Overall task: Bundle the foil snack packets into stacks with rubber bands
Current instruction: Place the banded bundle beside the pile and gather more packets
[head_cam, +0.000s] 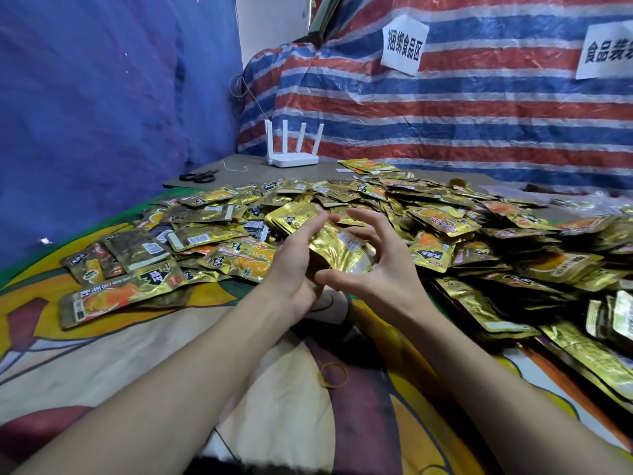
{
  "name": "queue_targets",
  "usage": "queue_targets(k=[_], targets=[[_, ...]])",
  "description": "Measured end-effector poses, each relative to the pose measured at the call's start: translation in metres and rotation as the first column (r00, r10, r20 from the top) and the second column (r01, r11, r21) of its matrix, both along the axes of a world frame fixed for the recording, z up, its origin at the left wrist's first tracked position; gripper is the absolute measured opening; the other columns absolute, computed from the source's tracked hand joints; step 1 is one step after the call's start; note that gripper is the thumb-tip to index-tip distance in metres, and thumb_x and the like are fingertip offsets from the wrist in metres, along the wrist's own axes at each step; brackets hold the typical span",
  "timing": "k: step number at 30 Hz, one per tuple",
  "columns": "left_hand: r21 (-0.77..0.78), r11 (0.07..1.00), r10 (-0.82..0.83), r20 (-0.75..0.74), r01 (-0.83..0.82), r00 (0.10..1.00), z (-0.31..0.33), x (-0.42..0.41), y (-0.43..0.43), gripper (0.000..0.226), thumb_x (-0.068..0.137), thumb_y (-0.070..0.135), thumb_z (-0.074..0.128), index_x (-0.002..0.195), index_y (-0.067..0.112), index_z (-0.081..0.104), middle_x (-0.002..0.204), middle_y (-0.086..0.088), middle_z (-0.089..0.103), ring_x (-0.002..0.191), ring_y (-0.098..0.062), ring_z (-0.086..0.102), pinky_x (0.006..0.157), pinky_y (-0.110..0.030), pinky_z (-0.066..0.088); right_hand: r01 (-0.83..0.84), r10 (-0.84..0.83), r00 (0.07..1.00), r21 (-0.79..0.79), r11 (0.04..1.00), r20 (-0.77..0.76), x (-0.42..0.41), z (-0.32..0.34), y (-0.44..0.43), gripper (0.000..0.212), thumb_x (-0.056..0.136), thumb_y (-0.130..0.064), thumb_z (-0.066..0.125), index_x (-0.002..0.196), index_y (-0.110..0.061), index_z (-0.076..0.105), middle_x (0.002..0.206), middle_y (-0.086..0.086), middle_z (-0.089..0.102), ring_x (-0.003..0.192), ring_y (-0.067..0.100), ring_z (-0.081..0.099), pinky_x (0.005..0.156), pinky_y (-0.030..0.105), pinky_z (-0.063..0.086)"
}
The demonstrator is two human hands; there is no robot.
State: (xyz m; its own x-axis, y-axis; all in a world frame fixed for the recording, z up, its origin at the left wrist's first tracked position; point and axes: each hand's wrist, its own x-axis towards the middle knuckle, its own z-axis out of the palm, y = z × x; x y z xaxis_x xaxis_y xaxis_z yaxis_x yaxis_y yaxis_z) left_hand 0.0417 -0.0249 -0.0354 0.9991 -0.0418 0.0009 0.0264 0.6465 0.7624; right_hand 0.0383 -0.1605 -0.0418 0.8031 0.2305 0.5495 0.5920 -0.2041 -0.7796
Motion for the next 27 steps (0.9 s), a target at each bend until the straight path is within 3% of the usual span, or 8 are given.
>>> queue_targets(k=[4, 8, 12, 15, 18, 23, 27], targets=[[-0.083, 0.996, -0.042, -0.016, 0.041, 0.999, 0.002, 0.000, 0.002, 0.033, 0.097, 0.033, 0.058, 0.083, 0.011, 0.078, 0.095, -0.019, 0.076, 0.083, -0.031, 0.076, 0.069, -0.043, 0.063, 0.020, -0.020, 0.998, 0.000, 1.000, 0.061, -0.004, -0.001, 0.003, 0.092, 0.058, -0.005, 0.096, 0.137, -0.018, 0.050, 0.118, -0.021, 0.058, 0.106, -0.013, 0.059, 0.087, 0.004, 0.041], [-0.011, 0.999, -0.050, -0.060, 0.049, 0.997, 0.003, -0.002, -0.002, 0.038, 0.098, 0.033, 0.059, 0.080, 0.009, 0.082, 0.098, -0.016, 0.076, 0.083, -0.027, 0.076, 0.070, -0.035, 0.063, 0.049, -0.055, 0.995, 0.060, 0.997, 0.089, -0.008, 0.001, 0.007, 0.111, 0.059, -0.003, 0.095, 0.150, -0.018, 0.034, 0.134, -0.032, 0.038, 0.117, -0.014, 0.051, 0.100, 0.008, 0.040], [0.098, 0.994, -0.046, -0.106, 0.056, 0.993, 0.003, -0.006, -0.005, 0.026, 0.096, 0.031, 0.064, 0.095, 0.008, 0.075, 0.095, -0.010, 0.076, 0.076, -0.021, 0.074, 0.070, -0.029, 0.061, 0.088, -0.094, 0.987, 0.057, 0.995, 0.131, -0.003, 0.003, 0.000, 0.118, 0.058, -0.003, 0.096, 0.154, -0.019, 0.028, 0.136, -0.032, 0.035, 0.120, 0.004, 0.053, 0.102, 0.017, 0.043], [0.228, 0.969, -0.065, -0.151, 0.098, 0.986, 0.002, -0.006, -0.004, 0.029, 0.094, 0.039, 0.064, 0.084, 0.016, 0.079, 0.087, -0.003, 0.074, 0.066, -0.017, 0.068, 0.056, -0.026, 0.054, 0.090, -0.091, 0.989, 0.014, 0.996, 0.115, 0.000, 0.001, -0.006, 0.105, 0.058, -0.004, 0.096, 0.145, -0.018, 0.038, 0.132, -0.016, 0.047, 0.119, 0.009, 0.055, 0.099, 0.020, 0.045], [0.301, 0.941, -0.099, -0.197, 0.156, 0.975, 0.001, -0.008, -0.002, 0.037, 0.093, 0.046, 0.062, 0.075, 0.020, 0.079, 0.080, -0.003, 0.071, 0.062, -0.020, 0.065, 0.062, -0.030, 0.053, 0.094, -0.096, 0.992, 0.028, 0.995, 0.085, 0.001, -0.002, -0.008, 0.086, 0.059, -0.007, 0.096, 0.128, -0.014, 0.046, 0.120, -0.002, 0.056, 0.112, 0.003, 0.055, 0.091, 0.012, 0.042], [0.315, 0.933, -0.105, -0.223, 0.173, 0.969, 0.002, -0.007, -0.001, 0.034, 0.090, 0.049, 0.065, 0.088, 0.016, 0.070, 0.075, -0.005, 0.063, 0.057, -0.023, 0.063, 0.056, -0.031, 0.053, 0.134, -0.126, 0.986, -0.070, 0.988, 0.111, 0.001, 0.000, -0.008, 0.060, 0.064, -0.024, 0.095, 0.109, -0.018, 0.056, 0.110, -0.001, 0.061, 0.107, 0.014, 0.057, 0.092, 0.024, 0.044], [0.258, 0.961, -0.061, -0.156, 0.100, 0.986, 0.001, -0.003, -0.003, 0.036, 0.093, 0.040, 0.064, 0.071, 0.016, 0.079, 0.078, -0.005, 0.071, 0.062, -0.020, 0.068, 0.060, -0.029, 0.055, 0.133, -0.122, 0.983, -0.068, 0.989, 0.140, 0.000, 0.001, -0.008, 0.056, 0.065, -0.019, 0.094, 0.106, -0.016, 0.056, 0.107, 0.003, 0.061, 0.106, 0.019, 0.055, 0.091, 0.025, 0.043]])
